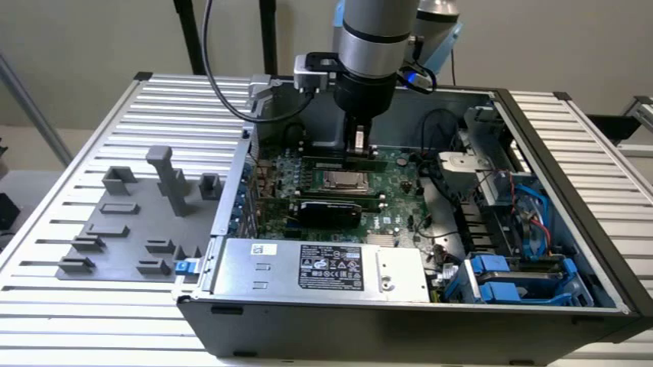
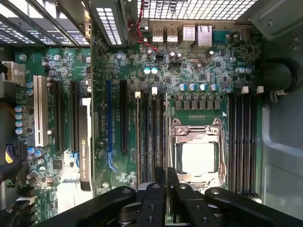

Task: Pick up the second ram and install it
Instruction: 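Insert the second ram into the second slot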

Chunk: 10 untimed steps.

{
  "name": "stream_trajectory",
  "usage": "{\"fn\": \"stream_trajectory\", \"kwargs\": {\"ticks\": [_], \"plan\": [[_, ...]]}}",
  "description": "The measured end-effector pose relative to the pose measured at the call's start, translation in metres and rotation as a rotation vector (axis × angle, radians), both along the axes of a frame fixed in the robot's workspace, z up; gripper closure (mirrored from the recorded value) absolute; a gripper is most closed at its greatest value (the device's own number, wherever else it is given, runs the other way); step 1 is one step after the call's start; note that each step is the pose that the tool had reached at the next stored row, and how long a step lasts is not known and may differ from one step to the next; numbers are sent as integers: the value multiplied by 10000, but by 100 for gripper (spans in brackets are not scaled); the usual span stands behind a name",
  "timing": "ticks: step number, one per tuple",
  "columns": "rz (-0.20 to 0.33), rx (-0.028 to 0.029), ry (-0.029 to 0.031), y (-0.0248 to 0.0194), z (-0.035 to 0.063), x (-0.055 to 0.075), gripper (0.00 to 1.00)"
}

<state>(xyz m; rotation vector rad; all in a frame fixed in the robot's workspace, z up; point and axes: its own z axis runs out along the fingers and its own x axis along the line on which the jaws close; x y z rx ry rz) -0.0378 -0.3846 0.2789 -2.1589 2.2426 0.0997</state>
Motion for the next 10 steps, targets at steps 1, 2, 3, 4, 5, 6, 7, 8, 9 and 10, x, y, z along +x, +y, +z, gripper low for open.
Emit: {"fn": "stream_trajectory", "kwargs": {"ticks": [1,2,3,4,5,6,7,8,9,10], "plan": [[0,0,0,0,-17,-2,100],[1,1,-1,-1,-37,-3,100],[1,1,0,-2,-55,-5,100],[1,1,0,-3,-73,-6,100],[0,1,0,-6,-91,-7,100],[-1,2,-1,-9,-110,-7,100],[-1,1,0,-12,-128,-7,100],[0,1,0,-16,-146,-7,100],[0,1,0,-19,-164,-7,100],[-1,1,0,-22,-182,-7,100]]}}
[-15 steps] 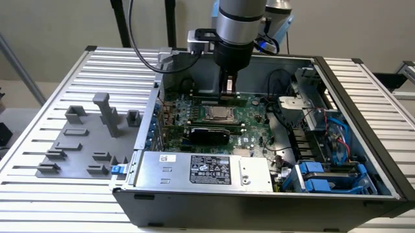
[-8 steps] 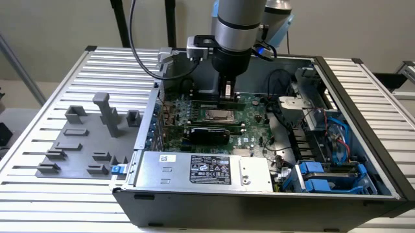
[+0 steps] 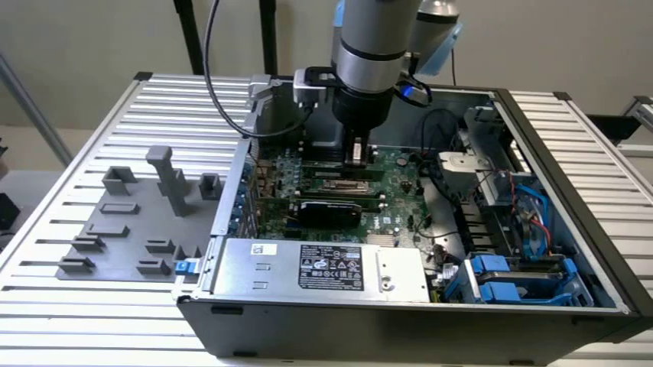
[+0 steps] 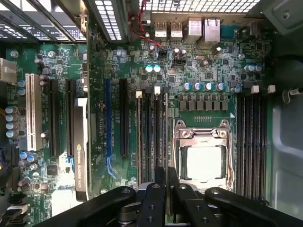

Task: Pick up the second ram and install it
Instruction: 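Insert the second ram into the second slot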

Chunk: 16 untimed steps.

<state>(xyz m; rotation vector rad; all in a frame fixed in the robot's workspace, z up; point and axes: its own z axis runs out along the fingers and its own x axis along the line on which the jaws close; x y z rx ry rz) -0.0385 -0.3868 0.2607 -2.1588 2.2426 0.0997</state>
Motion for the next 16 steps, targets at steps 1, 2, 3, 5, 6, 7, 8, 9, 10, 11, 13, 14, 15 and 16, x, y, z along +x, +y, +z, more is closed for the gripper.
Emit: {"fn": "stream_trajectory", "kwargs": {"ticks": [1,2,3,5,6,7,8,9,10,11,13,14,15,16], "plan": [[0,1,0,-4,-18,0,100],[1,0,0,-7,-36,0,100],[0,1,0,-11,-54,0,100],[1,0,0,-20,-90,0,100],[1,1,0,-25,-110,0,100],[1,1,0,-30,-128,0,100],[0,1,0,-35,-146,0,100],[0,0,0,-38,-164,0,100],[-1,0,0,-39,-182,0,100],[0,1,0,-40,-200,0,100],[1,0,-1,-40,-236,0,100],[1,0,-1,-40,-255,0,100],[1,0,-2,-40,-272,0,100],[1,1,-3,-41,-285,0,100]]}}
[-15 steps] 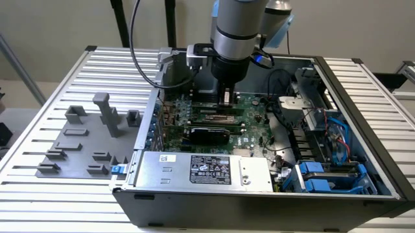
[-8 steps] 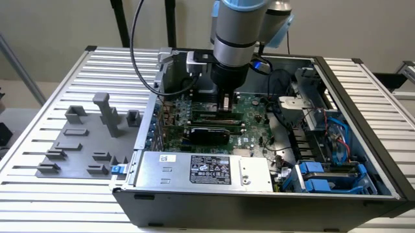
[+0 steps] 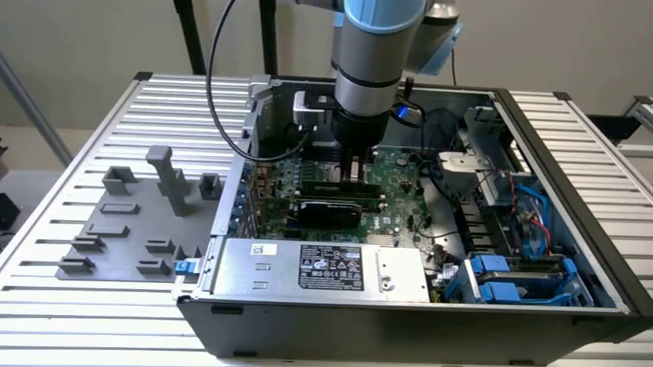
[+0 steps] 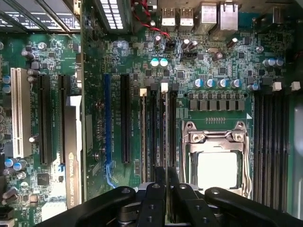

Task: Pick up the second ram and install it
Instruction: 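Insert the second ram into the second slot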

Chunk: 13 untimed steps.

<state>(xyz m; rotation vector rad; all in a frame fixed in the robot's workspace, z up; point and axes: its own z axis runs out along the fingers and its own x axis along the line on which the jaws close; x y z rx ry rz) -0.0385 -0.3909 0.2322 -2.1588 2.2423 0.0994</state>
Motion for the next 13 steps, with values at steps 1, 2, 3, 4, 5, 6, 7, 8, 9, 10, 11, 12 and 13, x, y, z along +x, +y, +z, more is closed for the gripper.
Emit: {"fn": "stream_trajectory", "kwargs": {"ticks": [1,2,3,4,5,6,7,8,9,10,11,12,13], "plan": [[0,-2,1,0,-3,0,100],[0,-3,1,0,-3,0,100],[-1,-4,2,0,-3,-1,100],[-1,-3,1,0,-4,0,100],[1,-1,0,0,-6,-1,100],[2,0,0,0,-7,-1,100],[3,-1,0,0,-9,-2,100],[6,1,-1,0,-12,-3,100],[8,2,-1,0,-15,-4,100],[12,2,-1,0,-19,-4,100],[16,1,-2,1,-24,-5,100],[20,0,-7,0,-31,-5,100],[21,0,-14,0,-39,-5,100]]}}
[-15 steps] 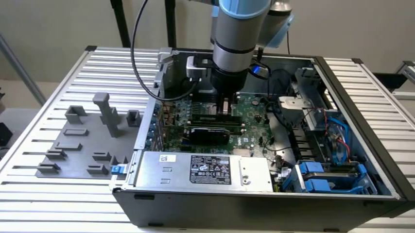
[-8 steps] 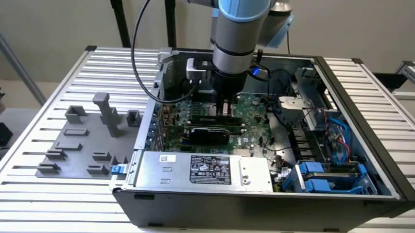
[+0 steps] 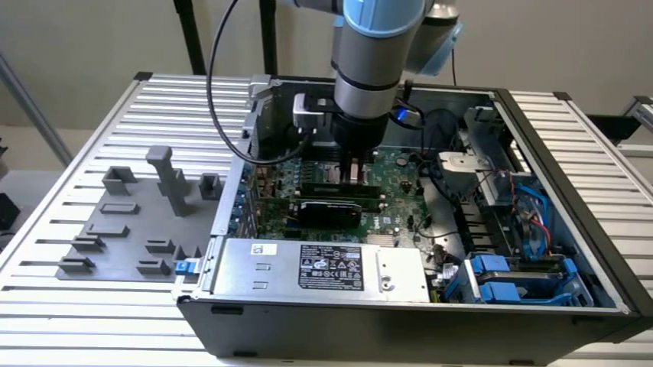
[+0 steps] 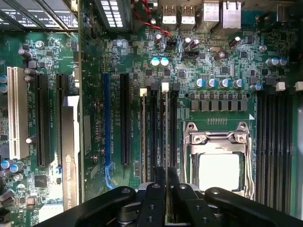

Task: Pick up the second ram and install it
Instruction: 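Insert the second ram into the second slot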

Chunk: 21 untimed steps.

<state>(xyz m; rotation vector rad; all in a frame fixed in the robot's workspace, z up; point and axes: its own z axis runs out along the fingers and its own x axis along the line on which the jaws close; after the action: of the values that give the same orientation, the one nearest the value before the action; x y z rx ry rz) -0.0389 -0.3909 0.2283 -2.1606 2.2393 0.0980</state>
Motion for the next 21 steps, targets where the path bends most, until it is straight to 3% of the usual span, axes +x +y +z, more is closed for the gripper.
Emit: {"fn": "stream_trajectory", "kwargs": {"ticks": [21], "plan": [[2,-1,-15,8,-24,-1,100]]}}
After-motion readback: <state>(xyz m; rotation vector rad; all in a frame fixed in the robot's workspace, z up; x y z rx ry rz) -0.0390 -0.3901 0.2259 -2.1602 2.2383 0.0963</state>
